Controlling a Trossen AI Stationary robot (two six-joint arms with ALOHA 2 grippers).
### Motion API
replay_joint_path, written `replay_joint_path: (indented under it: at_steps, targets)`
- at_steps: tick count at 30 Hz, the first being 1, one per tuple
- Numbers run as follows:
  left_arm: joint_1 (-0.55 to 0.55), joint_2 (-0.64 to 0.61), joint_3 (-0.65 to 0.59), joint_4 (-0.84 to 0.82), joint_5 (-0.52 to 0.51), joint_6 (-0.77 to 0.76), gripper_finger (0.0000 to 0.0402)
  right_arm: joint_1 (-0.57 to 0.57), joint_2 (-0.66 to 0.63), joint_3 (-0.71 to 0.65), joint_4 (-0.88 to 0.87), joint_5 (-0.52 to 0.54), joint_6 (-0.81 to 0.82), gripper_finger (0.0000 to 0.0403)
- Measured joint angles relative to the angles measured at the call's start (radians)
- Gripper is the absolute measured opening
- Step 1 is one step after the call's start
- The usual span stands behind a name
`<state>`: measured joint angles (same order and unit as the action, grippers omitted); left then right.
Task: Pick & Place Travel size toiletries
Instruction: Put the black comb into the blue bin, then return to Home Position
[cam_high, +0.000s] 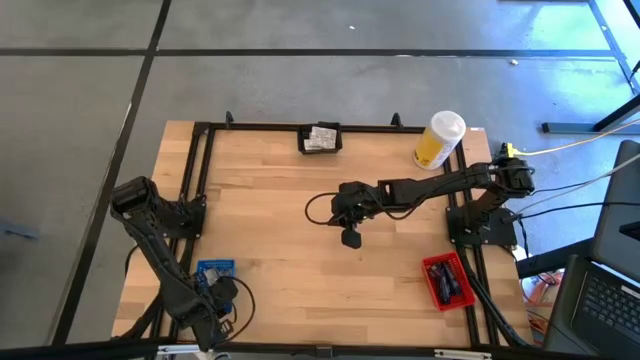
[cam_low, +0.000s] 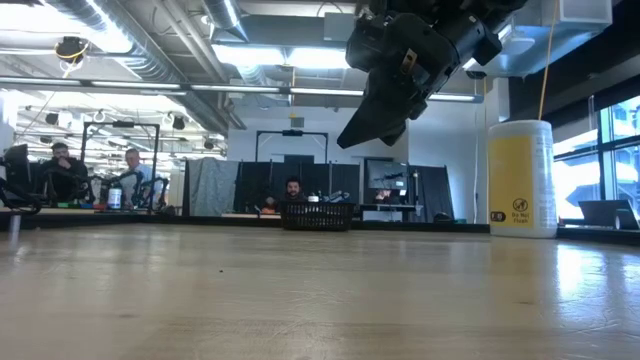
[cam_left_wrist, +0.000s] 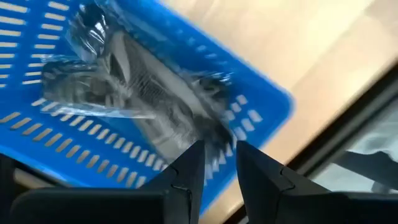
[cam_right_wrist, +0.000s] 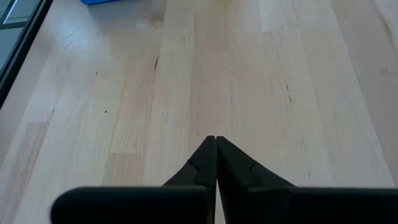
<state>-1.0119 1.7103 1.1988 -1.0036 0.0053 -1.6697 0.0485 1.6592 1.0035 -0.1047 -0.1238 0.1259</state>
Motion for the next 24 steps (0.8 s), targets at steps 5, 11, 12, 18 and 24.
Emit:
replay_joint_path:
  at_steps: [5, 11, 12, 18, 24]
  targets:
    - [0.001, 0.0, -0.016, 0.005, 0.015, -0.008, 0.0086, 0.0, 0.0, 0.0, 0.0, 0.0, 0.0, 0.0003]
    - [0.001, -0.002, -0.016, 0.005, 0.028, -0.002, 0.0086, 0.0, 0.0, 0.0, 0.0, 0.0, 0.0, 0.0007]
    - [0.001, -0.007, -0.016, 0.005, 0.03, 0.002, 0.0086, 0.0, 0.0, 0.0, 0.0, 0.0, 0.0, 0.0007]
    - [-0.018, -0.115, -0.016, 0.005, -0.121, -0.005, 0.0086, 0.004, 0.0, 0.0, 0.026, -0.007, 0.005, 0.0003]
    - [-0.014, -0.257, -0.016, 0.004, -0.669, 0.343, 0.0069, 0.027, -0.02, 0.002, 0.085, -0.022, 0.004, 0.0002]
